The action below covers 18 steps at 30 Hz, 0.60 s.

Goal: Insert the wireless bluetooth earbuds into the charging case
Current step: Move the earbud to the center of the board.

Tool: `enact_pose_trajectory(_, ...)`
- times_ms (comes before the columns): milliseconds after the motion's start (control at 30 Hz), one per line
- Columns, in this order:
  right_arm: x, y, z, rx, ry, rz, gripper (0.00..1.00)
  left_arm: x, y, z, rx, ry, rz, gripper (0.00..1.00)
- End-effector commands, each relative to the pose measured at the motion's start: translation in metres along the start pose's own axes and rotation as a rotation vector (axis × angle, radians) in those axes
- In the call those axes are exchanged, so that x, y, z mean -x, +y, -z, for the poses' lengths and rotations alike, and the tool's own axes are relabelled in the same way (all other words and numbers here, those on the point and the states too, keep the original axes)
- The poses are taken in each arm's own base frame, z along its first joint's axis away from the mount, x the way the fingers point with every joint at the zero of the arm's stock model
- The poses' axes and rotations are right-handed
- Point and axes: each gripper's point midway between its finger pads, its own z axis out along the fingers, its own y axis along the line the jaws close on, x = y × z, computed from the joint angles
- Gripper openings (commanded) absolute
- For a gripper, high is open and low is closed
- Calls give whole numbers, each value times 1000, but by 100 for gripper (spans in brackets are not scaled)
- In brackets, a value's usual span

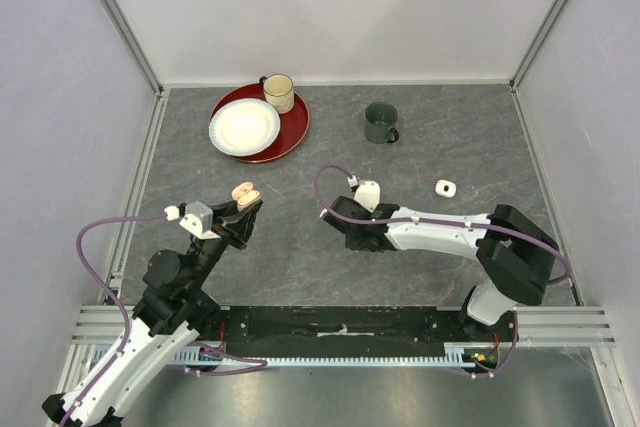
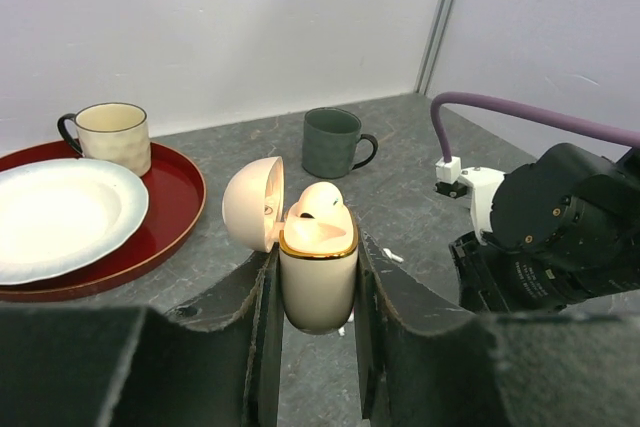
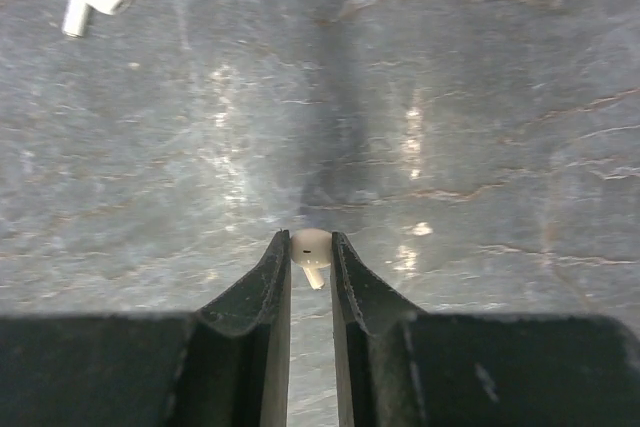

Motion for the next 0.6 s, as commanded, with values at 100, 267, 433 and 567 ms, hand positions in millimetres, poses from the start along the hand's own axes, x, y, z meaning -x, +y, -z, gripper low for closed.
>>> enact_pose_trajectory(100,3,-22,3,29,-33,72,13,9,-16,-8,-79,-8,21,2)
enact_pose_trajectory(267,-5,-30,-2,47,-13,86,14,9,-19,-11,-91,-3,38,2)
enact_pose_trajectory(433,-15,-28,-7,84,22,82,17,8,-19,-11,-86,-1,52,2)
enact_pose_trajectory(567,-22,-32,-11,70,47,72,23,7,-18,-10,-82,0,58,2)
